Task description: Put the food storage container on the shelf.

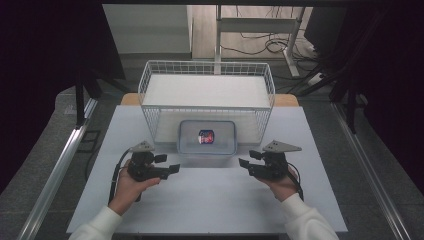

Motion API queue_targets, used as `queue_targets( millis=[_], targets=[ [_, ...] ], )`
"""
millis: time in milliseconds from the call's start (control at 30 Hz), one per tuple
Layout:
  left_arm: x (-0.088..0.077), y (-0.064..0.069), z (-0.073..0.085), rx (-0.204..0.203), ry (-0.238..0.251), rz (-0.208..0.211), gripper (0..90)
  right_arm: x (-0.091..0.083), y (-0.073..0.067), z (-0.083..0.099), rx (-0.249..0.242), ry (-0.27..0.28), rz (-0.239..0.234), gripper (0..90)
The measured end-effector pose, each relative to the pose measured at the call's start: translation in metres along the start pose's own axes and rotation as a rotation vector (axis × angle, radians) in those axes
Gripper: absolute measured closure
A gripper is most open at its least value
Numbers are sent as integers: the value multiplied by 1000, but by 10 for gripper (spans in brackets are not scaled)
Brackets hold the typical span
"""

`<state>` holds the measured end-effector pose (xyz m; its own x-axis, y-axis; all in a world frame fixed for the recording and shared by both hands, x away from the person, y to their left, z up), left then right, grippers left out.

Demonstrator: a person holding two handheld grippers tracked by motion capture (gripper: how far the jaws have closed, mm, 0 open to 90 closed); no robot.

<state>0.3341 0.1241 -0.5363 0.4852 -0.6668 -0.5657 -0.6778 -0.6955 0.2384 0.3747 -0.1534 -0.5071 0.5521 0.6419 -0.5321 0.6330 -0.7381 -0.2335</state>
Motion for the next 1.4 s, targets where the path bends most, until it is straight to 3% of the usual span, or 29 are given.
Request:
queue_targets(
  millis=[167, 367, 533, 667, 800, 900, 1033, 1133, 1200, 1400],
  targets=[
    [-5, 12, 19, 46, -45, -16, 267, 0, -17, 8, -50, -29, -19, 550],
    [-8, 24, 31, 100, -72, -18, 264, 18, -37, 23, -113, -113, -27, 721],
    [-6, 24, 32, 103, -78, -22, 263, 40, -48, 26, -145, -159, -25, 882],
    [-5, 22, 33, 95, -83, -23, 261, 63, -54, 22, -167, -190, -16, 888],
    [-6, 25, 30, 50, -60, 14, 261, 86, -59, 21, -188, -211, -9, 888],
    [-5, 24, 32, 64, -74, -2, 261, 103, -59, 21, -214, -219, 16, 888],
    [-4, 23, 33, 71, -81, -10, 261, 120, -55, 20, -210, -230, 44, 889],
    [-5, 22, 33, 70, -75, -18, 262, 128, -50, 19, -209, -231, 69, 890],
    [-6, 21, 33, 74, -78, -21, 263, 131, -51, 19, -201, -228, 50, 890],
    [-6, 21, 33, 72, -75, -21, 264, 131, -55, 10, -200, -199, 63, 890]
  ],
)
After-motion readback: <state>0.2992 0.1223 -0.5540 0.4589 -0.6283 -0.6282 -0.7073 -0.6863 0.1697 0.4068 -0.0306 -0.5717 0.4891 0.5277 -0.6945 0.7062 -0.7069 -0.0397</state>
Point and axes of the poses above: each handheld gripper's, and its own axes: x roughly forward along the jaws, z roughly out of its underside, y roughly to its right, the point moved 9 cm from there along x, roughly forward along the jaws, and after that the axes turned 7 degrees about x, right-handed, at the moved point
